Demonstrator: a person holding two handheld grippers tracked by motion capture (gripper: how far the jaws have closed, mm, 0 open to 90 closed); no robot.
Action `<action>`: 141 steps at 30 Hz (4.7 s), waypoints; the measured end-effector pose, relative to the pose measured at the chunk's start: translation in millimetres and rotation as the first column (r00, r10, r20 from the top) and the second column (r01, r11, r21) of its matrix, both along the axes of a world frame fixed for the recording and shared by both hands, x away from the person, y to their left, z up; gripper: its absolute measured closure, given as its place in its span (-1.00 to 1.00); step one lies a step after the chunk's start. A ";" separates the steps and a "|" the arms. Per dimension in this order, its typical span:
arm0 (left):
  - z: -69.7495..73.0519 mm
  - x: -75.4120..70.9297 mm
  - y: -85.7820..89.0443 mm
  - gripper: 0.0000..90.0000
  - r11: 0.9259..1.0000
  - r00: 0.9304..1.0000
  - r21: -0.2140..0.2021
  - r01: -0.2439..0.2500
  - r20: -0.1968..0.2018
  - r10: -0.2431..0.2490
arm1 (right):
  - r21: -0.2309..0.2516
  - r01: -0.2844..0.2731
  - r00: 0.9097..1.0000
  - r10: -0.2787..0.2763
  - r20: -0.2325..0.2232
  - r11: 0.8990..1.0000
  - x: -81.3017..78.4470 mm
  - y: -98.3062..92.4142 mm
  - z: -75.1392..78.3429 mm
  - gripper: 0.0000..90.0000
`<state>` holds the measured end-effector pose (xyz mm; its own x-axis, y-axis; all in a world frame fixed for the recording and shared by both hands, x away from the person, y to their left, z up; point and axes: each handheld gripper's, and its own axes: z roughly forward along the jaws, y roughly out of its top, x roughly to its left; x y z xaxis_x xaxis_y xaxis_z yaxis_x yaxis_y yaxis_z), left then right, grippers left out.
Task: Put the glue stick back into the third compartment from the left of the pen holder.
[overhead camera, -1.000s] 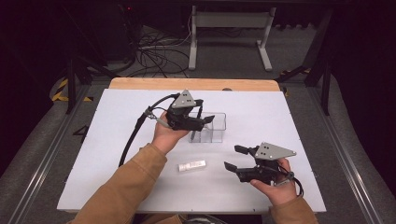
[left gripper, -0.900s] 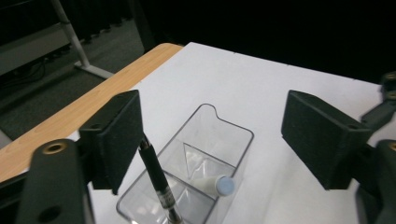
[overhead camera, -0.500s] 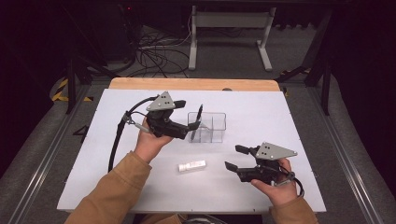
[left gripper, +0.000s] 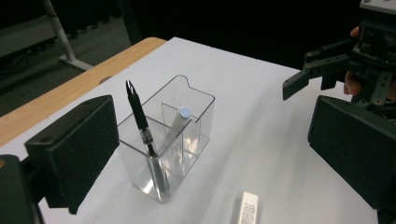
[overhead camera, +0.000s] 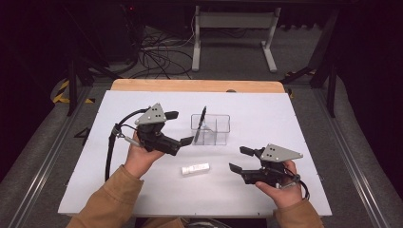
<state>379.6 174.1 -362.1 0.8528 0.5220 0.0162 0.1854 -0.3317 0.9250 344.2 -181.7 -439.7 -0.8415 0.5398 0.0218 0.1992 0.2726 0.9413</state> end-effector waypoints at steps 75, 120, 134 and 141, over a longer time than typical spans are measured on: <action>-74.2 -72.9 95.7 -0.93 0.987 0.988 -0.033 -0.155 0.010 0.155 | -0.283 -0.254 0.967 0.253 -0.042 0.925 35.4 74.5 16.4 -0.13; -82.5 -68.9 114.3 -0.91 0.967 0.971 -0.088 -0.238 0.007 0.240 | -0.513 -0.471 0.879 0.432 -0.202 0.718 66.2 147.8 -9.5 -0.03; -83.8 -68.0 114.2 -0.90 0.966 0.970 -0.090 -0.242 0.003 0.243 | -0.582 -0.514 0.850 0.467 -0.245 0.630 70.8 157.6 -21.0 0.13; -84.5 -68.0 113.6 -0.90 0.969 0.972 -0.090 -0.232 0.001 0.233 | -0.609 -0.543 0.829 0.488 -0.274 0.579 70.4 164.0 -25.8 0.30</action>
